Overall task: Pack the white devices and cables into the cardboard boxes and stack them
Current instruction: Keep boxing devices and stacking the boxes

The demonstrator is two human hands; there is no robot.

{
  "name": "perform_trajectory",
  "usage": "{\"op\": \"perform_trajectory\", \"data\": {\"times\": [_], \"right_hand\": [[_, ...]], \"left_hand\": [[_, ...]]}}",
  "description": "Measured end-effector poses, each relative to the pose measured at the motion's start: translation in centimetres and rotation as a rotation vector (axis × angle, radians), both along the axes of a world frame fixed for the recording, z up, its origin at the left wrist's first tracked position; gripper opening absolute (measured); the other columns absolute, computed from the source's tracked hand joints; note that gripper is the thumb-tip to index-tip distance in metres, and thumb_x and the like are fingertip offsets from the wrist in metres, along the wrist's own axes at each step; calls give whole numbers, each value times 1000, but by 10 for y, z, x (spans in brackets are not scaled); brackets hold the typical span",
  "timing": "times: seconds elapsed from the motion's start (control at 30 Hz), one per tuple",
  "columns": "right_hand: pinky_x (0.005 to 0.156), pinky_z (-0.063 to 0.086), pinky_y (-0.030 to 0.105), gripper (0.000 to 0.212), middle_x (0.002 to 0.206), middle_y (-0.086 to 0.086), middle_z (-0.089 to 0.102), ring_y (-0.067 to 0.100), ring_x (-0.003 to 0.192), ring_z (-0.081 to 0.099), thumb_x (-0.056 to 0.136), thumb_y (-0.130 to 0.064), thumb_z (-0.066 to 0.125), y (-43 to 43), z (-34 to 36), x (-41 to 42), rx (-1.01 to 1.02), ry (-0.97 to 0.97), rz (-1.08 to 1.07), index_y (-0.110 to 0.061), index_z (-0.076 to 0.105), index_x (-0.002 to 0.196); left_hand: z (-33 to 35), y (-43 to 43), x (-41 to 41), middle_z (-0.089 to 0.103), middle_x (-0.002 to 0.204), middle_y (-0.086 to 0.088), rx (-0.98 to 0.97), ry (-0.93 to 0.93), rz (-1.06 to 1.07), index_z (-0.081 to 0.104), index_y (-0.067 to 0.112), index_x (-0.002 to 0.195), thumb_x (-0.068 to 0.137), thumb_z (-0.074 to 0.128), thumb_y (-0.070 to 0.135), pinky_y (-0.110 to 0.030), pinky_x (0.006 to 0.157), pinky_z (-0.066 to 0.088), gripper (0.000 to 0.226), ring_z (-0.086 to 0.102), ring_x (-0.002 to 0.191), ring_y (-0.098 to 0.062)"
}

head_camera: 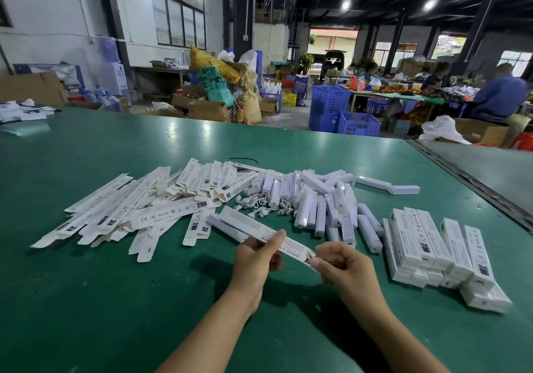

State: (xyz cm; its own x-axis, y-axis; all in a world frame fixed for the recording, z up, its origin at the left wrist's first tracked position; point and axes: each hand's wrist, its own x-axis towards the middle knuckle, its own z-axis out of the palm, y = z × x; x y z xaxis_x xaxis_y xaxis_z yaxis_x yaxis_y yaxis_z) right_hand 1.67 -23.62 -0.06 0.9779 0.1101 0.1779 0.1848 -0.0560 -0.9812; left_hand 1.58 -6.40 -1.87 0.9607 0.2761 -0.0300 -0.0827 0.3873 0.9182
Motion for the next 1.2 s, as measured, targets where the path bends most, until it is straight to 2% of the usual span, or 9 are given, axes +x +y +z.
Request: {"op": "perform_trajectory", "data": {"times": [0.17,0.3,0.47,0.57,0.7,0.8,0.97,1.07,1.2], "right_hand": [[54,39,17,25,66,-6,63,4,56,47,74,-5,82,-1,-3,0,-203,-178,-67,-28,72,71],[50,41,23,26,69,-5,63,9,53,48,73,-8,83,2,-5,-3,-326,-295,-87,-26,64,68],[46,44,26,23,61,-1,65,11,47,53,75,-12,81,9,-7,-3,-331,-257,-168,-22,62,66],[43,39,14,25,57,-4,63,4,45,50,76,-10,78,9,-8,-1,-319,-233,-232,-20,60,62],[43,37,14,26,52,-4,60,2,43,45,76,-9,77,4,-10,3,-254,-188,-267,-17,57,61],[45,37,15,26,52,-3,59,2,44,44,78,-10,74,0,-12,3,-261,-205,-227,-19,55,62],[57,42,11,23,76,-8,69,0,63,61,88,-23,72,-5,-7,0,-299,-350,-77,-26,57,69],[72,48,14,15,112,-18,65,5,91,67,91,-35,63,-9,1,-5,-345,-430,31,-27,64,79],[88,52,23,20,129,-14,61,13,108,66,82,-35,63,-14,3,-8,-313,-460,177,-20,69,92]], "left_hand": [[2,-3,-3,59,60,-4,47,-23,-73,71,11,72,64,81,39,-21,47,43,31,49,47,-11],[1,-4,-3,59,59,-2,66,-43,-73,69,7,75,58,80,52,-21,49,44,49,50,48,-11],[-3,-8,-5,73,72,-2,210,-79,-25,44,22,125,64,74,58,-20,58,52,77,65,58,-12],[-7,-10,-7,76,88,0,388,-154,-60,26,46,140,82,69,49,-22,62,55,72,72,67,-15],[-11,-14,-9,67,116,8,630,-226,-167,37,73,129,93,67,40,-32,89,57,57,69,99,-11],[-9,-13,-10,65,119,20,721,-238,-166,45,71,126,84,63,60,-15,95,48,48,60,111,6],[-7,-12,-9,72,117,13,654,-248,-136,59,50,125,81,60,66,-24,98,51,47,64,111,1],[-7,-12,-7,75,107,11,576,-248,-117,64,45,121,80,60,66,-25,90,54,47,69,101,-4],[-6,-11,-6,74,94,11,463,-231,-98,63,43,125,84,62,59,-24,72,56,44,72,82,-10]]}}
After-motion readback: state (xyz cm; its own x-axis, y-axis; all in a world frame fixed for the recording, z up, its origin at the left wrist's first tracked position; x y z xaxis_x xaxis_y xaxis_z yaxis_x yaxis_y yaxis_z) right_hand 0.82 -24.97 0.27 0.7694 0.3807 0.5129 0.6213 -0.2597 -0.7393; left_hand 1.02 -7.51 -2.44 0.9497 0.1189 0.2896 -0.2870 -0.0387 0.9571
